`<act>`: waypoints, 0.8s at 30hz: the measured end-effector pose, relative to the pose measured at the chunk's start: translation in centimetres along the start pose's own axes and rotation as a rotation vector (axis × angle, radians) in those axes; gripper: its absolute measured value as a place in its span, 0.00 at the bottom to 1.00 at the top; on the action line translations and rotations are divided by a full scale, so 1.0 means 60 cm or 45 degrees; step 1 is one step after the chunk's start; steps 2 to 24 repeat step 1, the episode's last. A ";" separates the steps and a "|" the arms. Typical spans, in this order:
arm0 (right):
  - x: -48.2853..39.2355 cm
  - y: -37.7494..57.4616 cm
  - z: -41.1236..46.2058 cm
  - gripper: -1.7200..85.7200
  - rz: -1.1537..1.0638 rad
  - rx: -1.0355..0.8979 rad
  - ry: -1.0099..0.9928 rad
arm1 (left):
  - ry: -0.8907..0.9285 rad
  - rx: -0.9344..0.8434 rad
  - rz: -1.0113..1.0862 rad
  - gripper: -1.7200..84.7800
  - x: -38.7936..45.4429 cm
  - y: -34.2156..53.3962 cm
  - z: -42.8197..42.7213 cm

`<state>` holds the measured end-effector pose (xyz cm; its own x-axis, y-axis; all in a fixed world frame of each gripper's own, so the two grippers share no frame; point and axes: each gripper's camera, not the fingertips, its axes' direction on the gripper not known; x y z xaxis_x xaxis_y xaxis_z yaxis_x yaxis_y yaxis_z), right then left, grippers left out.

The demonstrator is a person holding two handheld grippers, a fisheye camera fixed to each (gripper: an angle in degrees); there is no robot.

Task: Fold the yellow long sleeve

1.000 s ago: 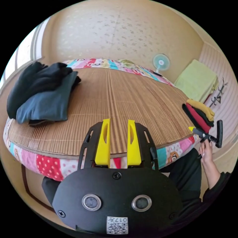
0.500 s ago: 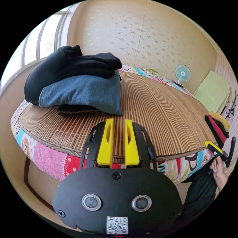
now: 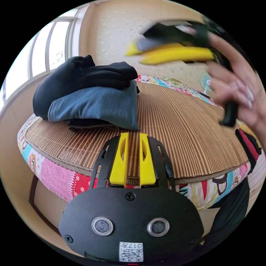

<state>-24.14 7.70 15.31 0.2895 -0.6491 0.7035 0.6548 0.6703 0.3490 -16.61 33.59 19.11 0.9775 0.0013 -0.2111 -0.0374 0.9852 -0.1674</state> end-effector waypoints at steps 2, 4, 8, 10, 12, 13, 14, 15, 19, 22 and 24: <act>-0.024 -0.061 0.029 0.14 -0.049 -0.017 -0.038 | 0.013 0.001 -0.006 0.10 -0.003 -0.002 0.000; -0.024 -0.061 0.029 0.14 -0.049 -0.017 -0.038 | 0.013 0.001 -0.006 0.10 -0.003 -0.002 0.000; -0.024 -0.061 0.029 0.14 -0.049 -0.017 -0.038 | 0.013 0.001 -0.006 0.10 -0.003 -0.002 0.000; -0.024 -0.061 0.029 0.14 -0.049 -0.017 -0.038 | 0.013 0.001 -0.006 0.10 -0.003 -0.002 0.000; -0.024 -0.061 0.029 0.14 -0.049 -0.017 -0.038 | 0.013 0.001 -0.006 0.10 -0.003 -0.002 0.000; -0.024 -0.061 0.029 0.14 -0.049 -0.017 -0.038 | 0.013 0.001 -0.006 0.10 -0.003 -0.002 0.000; -0.024 -0.061 0.029 0.14 -0.049 -0.017 -0.038 | 0.013 0.001 -0.006 0.10 -0.003 -0.002 0.000; -0.024 -0.061 0.029 0.14 -0.049 -0.017 -0.038 | 0.013 0.001 -0.006 0.10 -0.003 -0.002 0.000; -0.024 -0.061 0.029 0.14 -0.049 -0.017 -0.038 | 0.013 0.001 -0.006 0.10 -0.003 -0.002 0.000; -0.024 -0.061 0.029 0.14 -0.049 -0.017 -0.038 | 0.013 0.001 -0.006 0.10 -0.003 -0.002 0.000; -0.024 -0.061 0.029 0.14 -0.049 -0.017 -0.038 | 0.013 0.001 -0.006 0.10 -0.003 -0.002 0.000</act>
